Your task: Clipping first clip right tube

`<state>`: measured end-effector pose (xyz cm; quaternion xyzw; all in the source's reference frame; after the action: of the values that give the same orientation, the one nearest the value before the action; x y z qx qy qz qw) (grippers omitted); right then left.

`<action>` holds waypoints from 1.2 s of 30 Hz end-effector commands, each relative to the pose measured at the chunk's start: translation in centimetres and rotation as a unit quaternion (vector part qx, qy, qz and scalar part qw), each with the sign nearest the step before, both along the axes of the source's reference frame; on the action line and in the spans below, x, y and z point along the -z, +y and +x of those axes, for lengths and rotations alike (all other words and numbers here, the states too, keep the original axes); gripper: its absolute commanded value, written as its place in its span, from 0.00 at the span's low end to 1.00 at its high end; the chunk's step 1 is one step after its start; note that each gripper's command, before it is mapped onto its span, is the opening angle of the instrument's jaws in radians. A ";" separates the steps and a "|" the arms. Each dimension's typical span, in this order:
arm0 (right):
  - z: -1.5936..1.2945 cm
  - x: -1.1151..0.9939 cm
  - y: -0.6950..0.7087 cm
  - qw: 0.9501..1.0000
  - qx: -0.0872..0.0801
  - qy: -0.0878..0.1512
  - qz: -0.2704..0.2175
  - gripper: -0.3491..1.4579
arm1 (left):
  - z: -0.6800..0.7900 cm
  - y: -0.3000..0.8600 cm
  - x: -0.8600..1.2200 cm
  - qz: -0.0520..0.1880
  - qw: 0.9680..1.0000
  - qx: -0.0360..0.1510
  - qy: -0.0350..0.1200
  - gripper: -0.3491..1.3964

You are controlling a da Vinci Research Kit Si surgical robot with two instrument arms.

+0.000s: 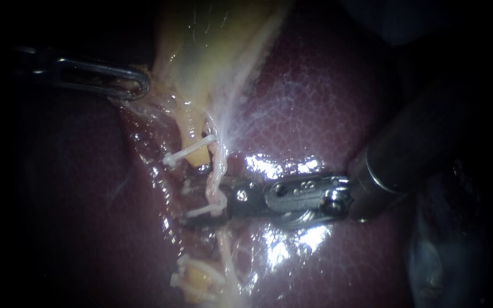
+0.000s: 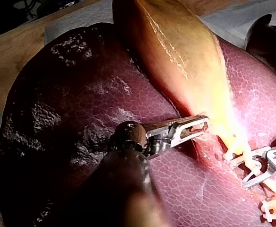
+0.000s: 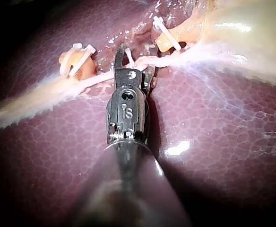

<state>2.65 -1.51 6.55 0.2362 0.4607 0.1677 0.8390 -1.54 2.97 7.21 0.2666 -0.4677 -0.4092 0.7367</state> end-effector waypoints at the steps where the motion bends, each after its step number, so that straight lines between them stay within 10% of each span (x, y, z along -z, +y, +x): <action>1: 0.00 0.00 0.00 1.000 0.000 0.000 0.000 0.38 | 0.00 0.00 0.00 0.000 1.000 0.000 0.000 0.00; 13: -0.20 0.01 0.06 0.994 -0.009 0.089 0.060 0.47 | 0.01 -0.01 0.01 0.000 1.000 0.000 0.000 0.00; 27: -0.38 0.26 -0.03 0.950 -0.004 0.214 0.228 0.47 | 0.03 -0.01 0.02 0.000 1.000 0.000 0.000 0.00; 36: -0.47 0.45 -0.17 0.937 0.023 0.233 0.260 0.47 | 0.03 -0.01 0.02 0.000 1.000 -0.001 0.000 0.00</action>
<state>2.17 -1.69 6.07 0.4911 0.5777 0.2022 0.6199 -1.51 2.96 7.18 0.2671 -0.4678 -0.4088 0.7366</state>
